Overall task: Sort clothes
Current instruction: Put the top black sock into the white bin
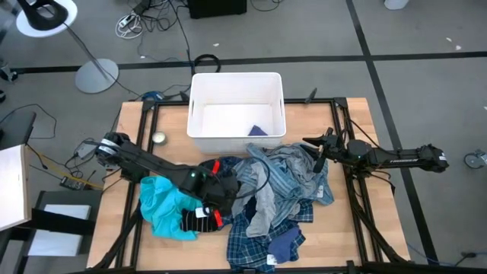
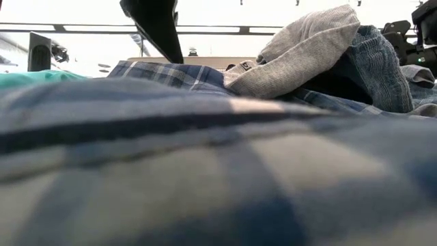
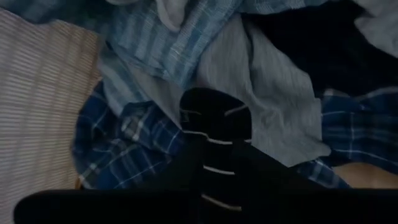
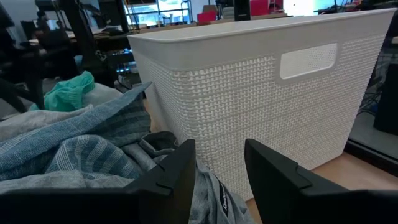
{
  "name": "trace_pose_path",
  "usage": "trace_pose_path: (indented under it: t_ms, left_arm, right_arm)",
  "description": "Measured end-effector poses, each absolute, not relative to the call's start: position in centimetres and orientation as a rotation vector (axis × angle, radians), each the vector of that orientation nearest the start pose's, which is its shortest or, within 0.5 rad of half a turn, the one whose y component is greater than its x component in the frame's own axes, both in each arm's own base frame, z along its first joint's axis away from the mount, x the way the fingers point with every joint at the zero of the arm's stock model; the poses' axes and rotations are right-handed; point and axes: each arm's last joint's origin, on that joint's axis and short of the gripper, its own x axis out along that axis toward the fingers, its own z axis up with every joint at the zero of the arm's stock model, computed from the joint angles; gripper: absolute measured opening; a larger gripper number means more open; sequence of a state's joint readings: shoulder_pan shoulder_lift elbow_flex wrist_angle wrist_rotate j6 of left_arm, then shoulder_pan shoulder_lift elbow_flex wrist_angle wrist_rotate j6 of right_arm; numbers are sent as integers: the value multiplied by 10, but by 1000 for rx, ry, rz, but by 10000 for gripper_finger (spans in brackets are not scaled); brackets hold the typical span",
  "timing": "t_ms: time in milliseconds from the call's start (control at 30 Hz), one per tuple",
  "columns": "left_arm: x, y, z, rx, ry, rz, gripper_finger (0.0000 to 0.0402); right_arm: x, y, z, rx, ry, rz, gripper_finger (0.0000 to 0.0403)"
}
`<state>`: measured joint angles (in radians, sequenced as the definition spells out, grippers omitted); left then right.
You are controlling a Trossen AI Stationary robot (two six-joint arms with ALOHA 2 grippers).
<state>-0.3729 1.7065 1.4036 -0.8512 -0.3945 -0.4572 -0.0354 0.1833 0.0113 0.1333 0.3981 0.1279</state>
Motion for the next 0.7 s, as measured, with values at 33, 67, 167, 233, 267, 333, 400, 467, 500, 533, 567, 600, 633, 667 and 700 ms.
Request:
trace_pose_path:
  t_ms: [33, 67, 167, 233, 267, 333, 400, 467, 500, 533, 567, 600, 633, 667, 700]
  left_arm:
    - [326, -116, 261, 16, 1024, 258, 90]
    - [327, -116, 259, 11, 1015, 256, 89]
    - [328, -116, 255, -8, 999, 260, 89]
    - [328, -116, 252, -17, 996, 262, 89]
    - [329, -116, 250, -23, 990, 258, 89]
    - [328, -116, 244, -25, 989, 257, 89]
    - [325, -113, 236, -15, 1016, 269, 89]
    - [322, -109, 226, -14, 1038, 286, 89]
    - [321, -106, 221, -17, 1052, 299, 89]
    - [319, -104, 217, -23, 1068, 315, 89]
    - [317, -101, 213, -35, 1084, 336, 86]
    - [316, -98, 211, -51, 1096, 353, 78]
    - [315, -97, 209, -66, 1105, 359, 63]
    - [315, -96, 208, -75, 1111, 361, 43]
    - [315, -95, 208, -80, 1117, 359, 22]
  right_arm:
    - [106, -15, 165, 119, 11, -435, 142]
    - [106, -15, 165, 119, 10, -435, 142]
    - [106, -15, 165, 119, 10, -435, 142]
    - [106, -15, 165, 119, 11, -435, 142]
    - [106, -15, 165, 119, 11, -435, 142]
    - [106, -15, 165, 119, 11, -435, 142]
    - [106, -15, 165, 119, 10, -435, 142]
    - [106, -15, 165, 119, 10, -435, 142]
    - [106, -15, 165, 119, 10, -435, 142]
    - [106, -15, 165, 119, 10, -435, 142]
    - [106, -15, 165, 119, 10, -435, 142]
    - [106, -15, 165, 119, 10, -435, 142]
    - [106, -15, 165, 119, 10, -435, 142]
    - [106, -15, 165, 119, 10, -435, 142]
    - [106, -15, 165, 119, 11, -435, 142]
